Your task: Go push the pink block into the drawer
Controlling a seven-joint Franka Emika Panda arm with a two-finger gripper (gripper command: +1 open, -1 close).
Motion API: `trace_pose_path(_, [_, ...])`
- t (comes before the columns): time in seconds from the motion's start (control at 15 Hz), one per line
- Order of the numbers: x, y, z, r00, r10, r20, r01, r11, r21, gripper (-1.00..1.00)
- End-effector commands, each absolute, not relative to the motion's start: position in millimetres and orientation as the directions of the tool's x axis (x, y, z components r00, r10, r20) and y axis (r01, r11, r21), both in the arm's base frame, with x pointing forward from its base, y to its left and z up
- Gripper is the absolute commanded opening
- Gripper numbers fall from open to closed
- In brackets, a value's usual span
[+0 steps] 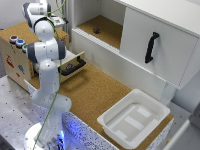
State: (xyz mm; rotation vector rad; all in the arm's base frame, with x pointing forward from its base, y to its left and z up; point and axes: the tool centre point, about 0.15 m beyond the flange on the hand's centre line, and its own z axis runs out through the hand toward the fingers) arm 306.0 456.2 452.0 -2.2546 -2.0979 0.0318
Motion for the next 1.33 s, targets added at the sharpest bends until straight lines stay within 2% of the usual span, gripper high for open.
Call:
trace_pose_path(0.0, [271,460,445,-0.034,0.992,0.121,0.999,0.038,-0.03,-1.0])
trace_pose_path(0.33, [265,459,438,-0.077,0.993,0.095,0.996,0.081,-0.035,-1.0])
trace_pose_path(0.87, [293,420,432,0.045,0.997,0.063,0.999,-0.044,-0.016,-1.0])
trace_pose_path(1.27, [299,391,429,0.085,0.995,0.046,0.996,-0.084,-0.03,-1.0])
